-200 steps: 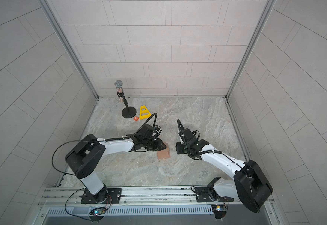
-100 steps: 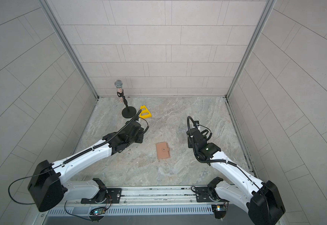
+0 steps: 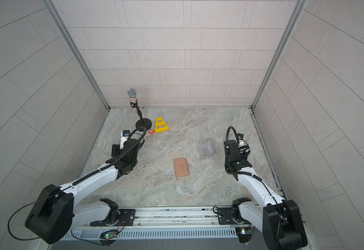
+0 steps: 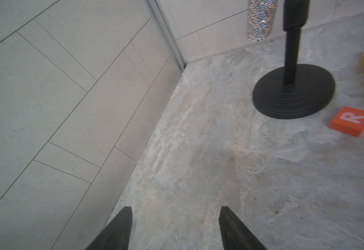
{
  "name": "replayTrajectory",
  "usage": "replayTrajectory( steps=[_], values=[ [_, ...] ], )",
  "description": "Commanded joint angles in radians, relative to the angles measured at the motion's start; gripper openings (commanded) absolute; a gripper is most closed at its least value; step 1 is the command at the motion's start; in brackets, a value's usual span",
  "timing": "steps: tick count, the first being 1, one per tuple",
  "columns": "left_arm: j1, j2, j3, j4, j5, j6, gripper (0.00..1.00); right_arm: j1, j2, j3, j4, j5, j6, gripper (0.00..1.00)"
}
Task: Insert credit cards into a card holder
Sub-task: Close the button on the card holder, then reset both arms
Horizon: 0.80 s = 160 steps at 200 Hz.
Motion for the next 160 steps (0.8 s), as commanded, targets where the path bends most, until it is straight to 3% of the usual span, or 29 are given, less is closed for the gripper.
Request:
replayTrajectory(
  steps=[1,31,72,118,140,160],
  values=[
    [0.047,0.028,-0.022,0.192,-0.026,0.080,0.79,-0.024,0.043,-0.023,0.226,0.024,-0.083,0.33],
    [0.118,0.088,-0.047,0.289,0.090,0.101,0.93,-0.046,0.133,-0.032,0.357,0.016,-0.152,0.38],
    [0.185,0.148,-0.082,0.406,0.252,0.108,1.00,-0.076,0.225,-0.039,0.482,-0.043,-0.203,0.47],
    [0.271,0.174,-0.171,0.645,0.475,0.085,1.00,-0.126,0.292,-0.100,0.692,-0.193,-0.206,0.54],
    [0.349,0.196,-0.207,0.725,0.649,0.011,1.00,-0.150,0.316,-0.114,0.779,-0.254,-0.197,0.55],
    [0.363,0.284,-0.243,0.900,0.682,0.011,1.00,-0.191,0.352,-0.132,0.854,-0.362,-0.174,0.57]
  ],
)
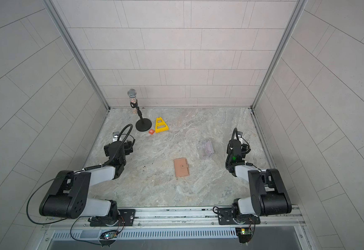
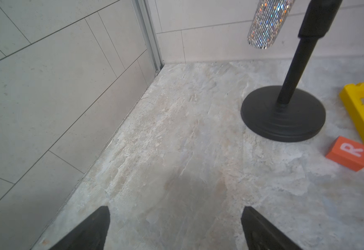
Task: Insert credit cards into a card holder
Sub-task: Reset both arms
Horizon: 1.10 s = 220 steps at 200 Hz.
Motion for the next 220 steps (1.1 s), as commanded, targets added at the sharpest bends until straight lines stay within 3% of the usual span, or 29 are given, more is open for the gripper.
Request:
replayTrajectory(
  steps=[1,23,33,55,82,89,101,113,126,220],
  values=[
    [0.025,0.086,-0.046,0.234,0.149,-0.036,1.00,-0.035,0.030,-0.015,0.140,-0.135,0.008,0.57],
    [0.024,0.167,-0.044,0.317,0.188,-0.011,1.00,-0.039,0.042,-0.010,0.146,-0.164,0.001,0.59],
    [0.025,0.142,-0.039,0.266,0.195,-0.017,1.00,-0.039,0.042,-0.031,0.193,-0.178,-0.006,0.59],
    [0.024,0.157,0.000,0.212,0.084,-0.047,1.00,-0.037,0.055,-0.084,0.312,-0.229,-0.033,0.61],
    [0.023,0.149,-0.004,0.208,0.090,-0.046,1.00,-0.030,0.179,-0.133,0.521,-0.269,-0.060,0.64],
    [0.024,0.144,-0.005,0.200,0.093,-0.047,1.00,-0.030,0.197,-0.143,0.581,-0.277,-0.057,0.67],
    [0.024,0.152,-0.004,0.215,0.090,-0.045,1.00,-0.030,0.140,-0.121,0.439,-0.257,-0.051,0.73],
    [0.023,0.148,0.000,0.197,0.095,-0.045,1.00,-0.018,0.134,-0.085,0.369,-0.230,-0.051,0.85],
    [0.024,0.151,-0.002,0.206,0.095,-0.044,1.00,0.006,0.168,-0.079,0.415,-0.196,-0.084,0.99],
    [0.022,0.153,0.008,0.189,0.104,-0.039,1.00,0.013,0.166,-0.082,0.414,-0.181,-0.087,1.00]
  ],
)
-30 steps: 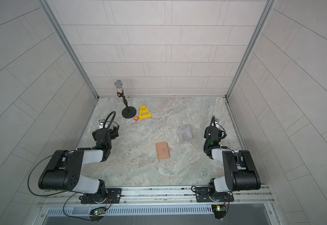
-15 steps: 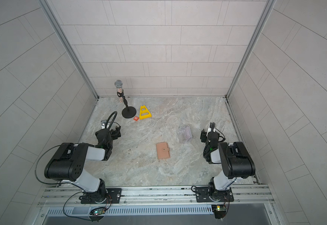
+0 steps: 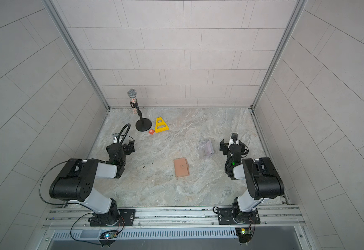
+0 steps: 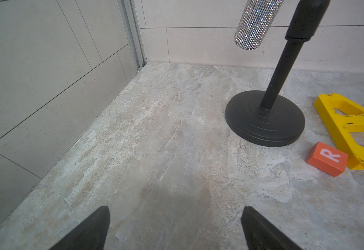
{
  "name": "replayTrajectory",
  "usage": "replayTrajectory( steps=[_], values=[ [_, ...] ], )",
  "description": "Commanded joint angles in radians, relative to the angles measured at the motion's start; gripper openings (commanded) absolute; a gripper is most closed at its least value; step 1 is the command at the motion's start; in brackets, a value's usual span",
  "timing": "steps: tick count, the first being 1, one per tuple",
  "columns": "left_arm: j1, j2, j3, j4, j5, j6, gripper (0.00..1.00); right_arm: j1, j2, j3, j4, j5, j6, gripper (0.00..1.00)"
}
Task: Insert credit cards into a card holder
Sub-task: Reset both arms
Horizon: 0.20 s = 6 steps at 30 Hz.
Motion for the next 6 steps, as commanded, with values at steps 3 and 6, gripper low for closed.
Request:
replayTrajectory(
  steps=[3,6],
  values=[
    [0.000,-0.001,0.021,0.011,0.000,-0.002,1.00,0.002,0.004,-0.001,0.023,0.017,-0.015,1.00],
    [0.000,-0.005,0.016,0.013,0.003,-0.003,1.00,0.003,0.004,0.000,0.022,0.016,-0.015,1.00]
  ],
)
